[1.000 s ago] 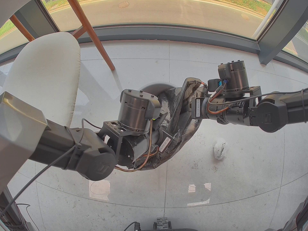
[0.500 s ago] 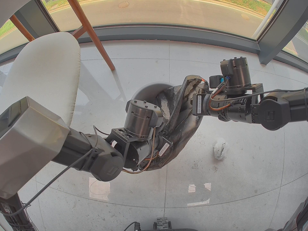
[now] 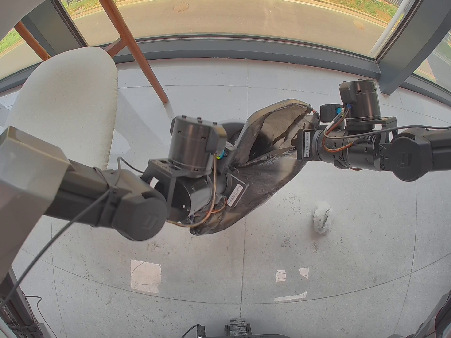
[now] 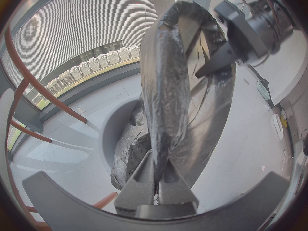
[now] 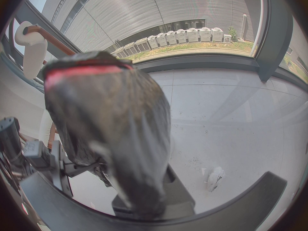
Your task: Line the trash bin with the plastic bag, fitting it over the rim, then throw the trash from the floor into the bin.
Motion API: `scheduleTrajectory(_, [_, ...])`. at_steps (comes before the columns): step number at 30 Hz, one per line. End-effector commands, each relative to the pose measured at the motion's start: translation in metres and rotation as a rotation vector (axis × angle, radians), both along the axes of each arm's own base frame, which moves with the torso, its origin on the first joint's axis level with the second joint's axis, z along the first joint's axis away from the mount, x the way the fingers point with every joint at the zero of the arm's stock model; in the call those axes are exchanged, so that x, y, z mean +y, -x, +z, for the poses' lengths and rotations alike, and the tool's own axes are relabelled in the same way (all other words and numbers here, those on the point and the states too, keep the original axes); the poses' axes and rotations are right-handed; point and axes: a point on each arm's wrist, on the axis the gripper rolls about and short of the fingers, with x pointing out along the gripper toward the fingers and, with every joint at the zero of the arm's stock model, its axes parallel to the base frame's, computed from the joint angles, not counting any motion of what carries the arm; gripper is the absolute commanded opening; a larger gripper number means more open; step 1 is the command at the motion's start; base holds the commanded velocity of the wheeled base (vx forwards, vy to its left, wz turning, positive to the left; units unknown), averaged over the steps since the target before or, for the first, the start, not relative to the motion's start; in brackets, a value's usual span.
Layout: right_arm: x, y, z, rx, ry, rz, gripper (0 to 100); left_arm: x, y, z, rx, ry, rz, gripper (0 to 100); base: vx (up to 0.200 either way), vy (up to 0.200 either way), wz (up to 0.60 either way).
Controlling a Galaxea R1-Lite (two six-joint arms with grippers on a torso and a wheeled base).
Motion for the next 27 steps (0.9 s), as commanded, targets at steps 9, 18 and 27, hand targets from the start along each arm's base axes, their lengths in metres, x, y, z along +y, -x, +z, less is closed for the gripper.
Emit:
scheduleTrajectory(9, [-0.007, -0.008, 0.001, -0.041, -0.006, 0.014, 0, 0.003, 0.0, 0.059, 0.037, 0.156, -0.012, 0, 0.0, 0.0, 0.0])
scheduleTrajectory(18, [-0.011, -0.025, -0.013, -0.037, 0.015, 0.022, 0, 0.017, -0.022, 0.057, 0.094, 0.206, 0.066, 0, 0.0, 0.0, 0.0])
scheduleTrajectory(27, [-0.007, -0.046, -0.025, -0.029, 0.022, 0.049, 0, 0.011, -0.03, 0.045, 0.143, 0.254, 0.097, 0, 0.0, 0.0, 0.0])
